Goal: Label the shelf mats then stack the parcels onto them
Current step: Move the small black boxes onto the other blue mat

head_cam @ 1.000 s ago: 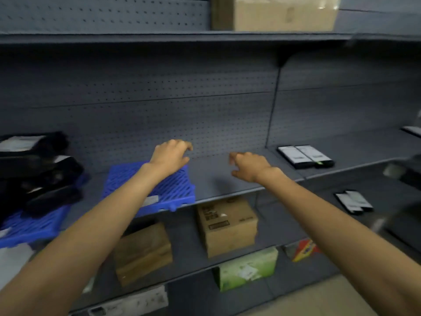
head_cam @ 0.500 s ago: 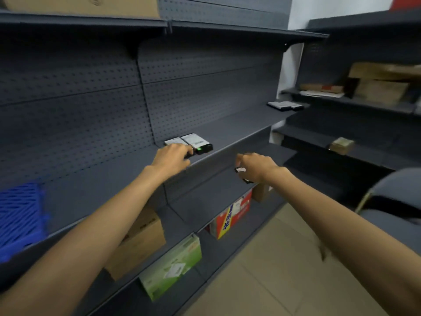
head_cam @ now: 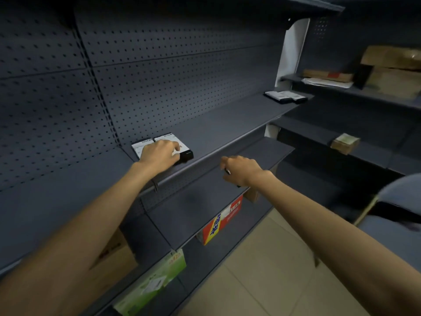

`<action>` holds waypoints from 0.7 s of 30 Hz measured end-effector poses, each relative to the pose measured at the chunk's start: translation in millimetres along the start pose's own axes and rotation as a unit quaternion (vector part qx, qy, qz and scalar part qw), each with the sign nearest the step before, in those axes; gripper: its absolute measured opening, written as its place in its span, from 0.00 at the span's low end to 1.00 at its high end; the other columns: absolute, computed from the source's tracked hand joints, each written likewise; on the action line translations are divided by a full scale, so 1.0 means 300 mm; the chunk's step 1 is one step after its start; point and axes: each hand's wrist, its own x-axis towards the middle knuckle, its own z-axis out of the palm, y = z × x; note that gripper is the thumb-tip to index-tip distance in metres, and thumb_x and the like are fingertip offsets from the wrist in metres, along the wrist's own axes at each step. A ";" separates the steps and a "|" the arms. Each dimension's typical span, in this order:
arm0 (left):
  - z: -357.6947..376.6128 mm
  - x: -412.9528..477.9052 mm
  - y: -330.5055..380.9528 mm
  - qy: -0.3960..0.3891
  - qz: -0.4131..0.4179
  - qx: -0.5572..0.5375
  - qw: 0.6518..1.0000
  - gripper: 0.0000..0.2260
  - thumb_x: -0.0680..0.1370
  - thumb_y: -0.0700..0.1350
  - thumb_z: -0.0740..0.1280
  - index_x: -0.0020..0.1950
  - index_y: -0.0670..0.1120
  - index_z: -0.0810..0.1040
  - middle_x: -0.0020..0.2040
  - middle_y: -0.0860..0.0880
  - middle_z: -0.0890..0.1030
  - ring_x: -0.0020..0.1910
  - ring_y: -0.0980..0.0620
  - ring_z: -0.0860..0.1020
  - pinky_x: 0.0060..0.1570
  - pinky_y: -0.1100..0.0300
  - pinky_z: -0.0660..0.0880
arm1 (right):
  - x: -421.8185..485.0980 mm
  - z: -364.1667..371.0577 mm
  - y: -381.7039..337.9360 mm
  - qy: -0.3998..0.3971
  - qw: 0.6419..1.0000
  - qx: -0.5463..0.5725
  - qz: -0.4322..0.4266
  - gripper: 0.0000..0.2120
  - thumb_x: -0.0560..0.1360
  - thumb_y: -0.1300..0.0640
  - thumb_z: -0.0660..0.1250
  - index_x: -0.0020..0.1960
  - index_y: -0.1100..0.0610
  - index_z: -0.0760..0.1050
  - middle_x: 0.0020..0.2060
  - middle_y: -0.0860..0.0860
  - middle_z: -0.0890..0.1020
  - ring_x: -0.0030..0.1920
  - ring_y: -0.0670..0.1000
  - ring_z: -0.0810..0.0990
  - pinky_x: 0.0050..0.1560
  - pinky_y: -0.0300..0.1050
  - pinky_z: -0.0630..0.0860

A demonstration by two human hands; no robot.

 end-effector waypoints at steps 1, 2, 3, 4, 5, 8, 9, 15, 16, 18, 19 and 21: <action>0.018 0.036 -0.024 0.002 -0.009 0.004 1.000 0.14 0.80 0.50 0.62 0.64 0.50 0.78 0.61 0.46 0.81 0.58 0.43 0.78 0.50 0.51 0.76 | 0.058 -0.001 -0.005 -0.007 1.000 -0.002 -0.010 0.17 0.78 0.52 0.64 0.66 0.53 0.70 0.62 0.54 0.77 0.62 0.59 0.75 0.52 0.52 0.71; 0.036 0.071 -0.049 0.005 -0.015 0.009 1.000 0.14 0.80 0.52 0.62 0.63 0.51 0.78 0.60 0.46 0.81 0.57 0.43 0.79 0.47 0.52 0.74 | 0.114 -0.004 -0.008 -0.009 1.000 -0.004 -0.020 0.17 0.78 0.52 0.65 0.65 0.53 0.70 0.62 0.55 0.77 0.62 0.59 0.75 0.51 0.51 0.71; 0.052 0.105 -0.074 0.005 -0.021 0.017 1.000 0.15 0.80 0.54 0.61 0.63 0.51 0.78 0.59 0.47 0.81 0.57 0.43 0.79 0.45 0.53 0.72 | 0.169 -0.007 -0.010 -0.008 1.000 -0.005 -0.028 0.17 0.78 0.53 0.65 0.65 0.53 0.70 0.62 0.55 0.77 0.62 0.59 0.76 0.50 0.51 0.70; 0.066 0.134 -0.098 0.003 -0.030 0.027 0.999 0.16 0.80 0.56 0.61 0.63 0.51 0.77 0.59 0.47 0.82 0.57 0.44 0.79 0.44 0.54 0.69 | 0.219 -0.008 -0.014 -0.005 0.999 -0.006 -0.036 0.17 0.78 0.53 0.65 0.65 0.54 0.70 0.62 0.56 0.77 0.61 0.60 0.76 0.50 0.51 0.70; 0.079 0.159 -0.120 -0.001 -0.040 0.039 0.998 0.17 0.80 0.58 0.60 0.64 0.51 0.77 0.59 0.47 0.82 0.57 0.44 0.79 0.43 0.54 0.68 | 0.264 -0.006 -0.018 -0.001 0.999 -0.005 -0.044 0.17 0.78 0.52 0.64 0.65 0.54 0.70 0.62 0.56 0.77 0.61 0.60 0.76 0.51 0.51 0.71; 0.116 0.192 -0.165 -0.023 -0.071 0.064 0.995 0.23 0.79 0.65 0.58 0.62 0.51 0.77 0.61 0.47 0.80 0.59 0.44 0.78 0.44 0.52 0.68 | 0.367 0.011 -0.046 0.008 0.998 0.010 -0.069 0.18 0.79 0.51 0.63 0.67 0.56 0.68 0.64 0.57 0.75 0.63 0.60 0.75 0.56 0.54 0.73; 0.124 0.193 -0.174 -0.035 -0.086 0.067 0.993 0.25 0.79 0.66 0.56 0.63 0.51 0.77 0.63 0.47 0.79 0.61 0.44 0.77 0.46 0.51 0.70 | 0.396 0.020 -0.061 0.009 0.997 0.020 -0.078 0.19 0.80 0.50 0.62 0.67 0.57 0.67 0.65 0.57 0.74 0.64 0.61 0.74 0.57 0.54 0.73; 0.156 0.166 -0.207 -0.117 -0.221 0.043 0.967 0.31 0.78 0.69 0.48 0.70 0.51 0.70 0.73 0.46 0.69 0.70 0.42 0.67 0.59 0.44 0.69 | 0.553 0.065 -0.186 0.011 0.989 0.054 -0.141 0.33 0.80 0.39 0.57 0.77 0.58 0.57 0.73 0.57 0.64 0.72 0.60 0.63 0.65 0.57 0.70; 0.165 0.156 -0.207 -0.129 -0.237 0.028 0.963 0.31 0.78 0.69 0.47 0.70 0.51 0.69 0.73 0.47 0.68 0.71 0.42 0.67 0.59 0.44 0.68 | 0.571 0.073 -0.207 0.002 0.988 0.048 -0.147 0.36 0.79 0.36 0.57 0.78 0.58 0.55 0.75 0.56 0.62 0.73 0.60 0.61 0.66 0.57 0.68; 0.182 0.135 -0.199 -0.148 -0.267 -0.007 0.952 0.32 0.78 0.70 0.44 0.74 0.54 0.65 0.77 0.48 0.63 0.74 0.43 0.64 0.64 0.43 0.65 | 0.601 0.088 -0.228 -0.022 0.986 0.036 -0.161 0.41 0.77 0.33 0.56 0.78 0.58 0.52 0.76 0.55 0.59 0.73 0.60 0.60 0.66 0.55 0.67; 0.188 0.126 -0.191 -0.154 -0.284 -0.023 0.946 0.33 0.78 0.71 0.43 0.77 0.55 0.61 0.79 0.50 0.58 0.76 0.43 0.60 0.68 0.42 0.62 | 0.615 0.093 -0.226 -0.034 0.985 0.028 -0.170 0.42 0.77 0.32 0.56 0.79 0.58 0.51 0.76 0.55 0.58 0.73 0.60 0.60 0.66 0.55 0.66; 0.194 0.118 -0.170 -0.158 -0.317 -0.042 0.934 0.35 0.77 0.72 0.43 0.80 0.57 0.53 0.81 0.53 0.51 0.79 0.43 0.54 0.73 0.41 0.56 | 0.646 0.099 -0.199 -0.052 0.979 0.018 -0.196 0.43 0.77 0.33 0.57 0.79 0.58 0.48 0.78 0.55 0.54 0.73 0.61 0.60 0.67 0.55 0.66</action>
